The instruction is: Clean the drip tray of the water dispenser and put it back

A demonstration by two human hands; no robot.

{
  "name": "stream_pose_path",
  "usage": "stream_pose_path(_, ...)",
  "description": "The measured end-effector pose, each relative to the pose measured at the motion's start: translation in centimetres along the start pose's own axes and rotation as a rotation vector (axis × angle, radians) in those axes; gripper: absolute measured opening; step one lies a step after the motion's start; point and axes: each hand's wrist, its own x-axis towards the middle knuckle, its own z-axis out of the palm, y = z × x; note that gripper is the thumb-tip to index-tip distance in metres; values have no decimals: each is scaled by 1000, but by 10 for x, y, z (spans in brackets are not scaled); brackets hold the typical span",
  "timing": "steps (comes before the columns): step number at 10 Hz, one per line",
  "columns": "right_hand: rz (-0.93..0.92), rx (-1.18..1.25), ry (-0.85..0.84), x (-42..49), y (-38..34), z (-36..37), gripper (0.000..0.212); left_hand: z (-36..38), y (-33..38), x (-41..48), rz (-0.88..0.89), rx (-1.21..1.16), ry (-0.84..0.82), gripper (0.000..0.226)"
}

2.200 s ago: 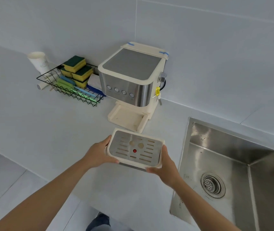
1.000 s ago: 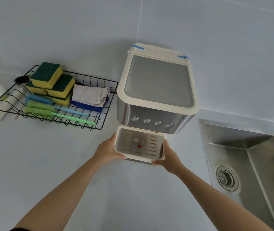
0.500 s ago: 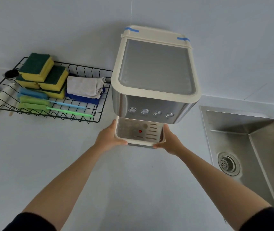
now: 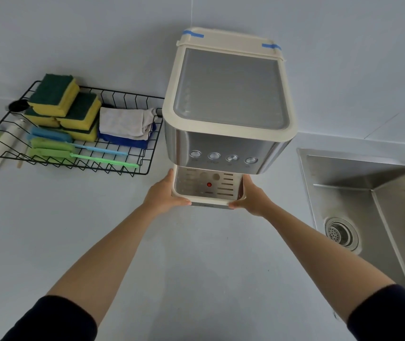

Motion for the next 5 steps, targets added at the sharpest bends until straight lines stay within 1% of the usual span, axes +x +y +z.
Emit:
stream_pose_path(1, -9, -17, -3, -3, -2, 0, 70, 0, 0, -1, 5, 7, 6, 92)
stream_pose_path(2, -38, -58, 44, -8, 2, 3, 71, 2, -1, -5, 39, 1, 29, 93)
stream_pose_path(3, -35, -100, 69, -21, 2, 4, 73, 2, 3, -11, 83, -53, 51, 79)
stream_pose_path(4, 5, -150, 54, -32, 6, 1, 84, 5, -1, -23, 88, -59, 130, 73)
stream_pose_path(5, -37, -203, 103, -53, 7, -6, 82, 4, -7, -47, 54, 17, 167, 75)
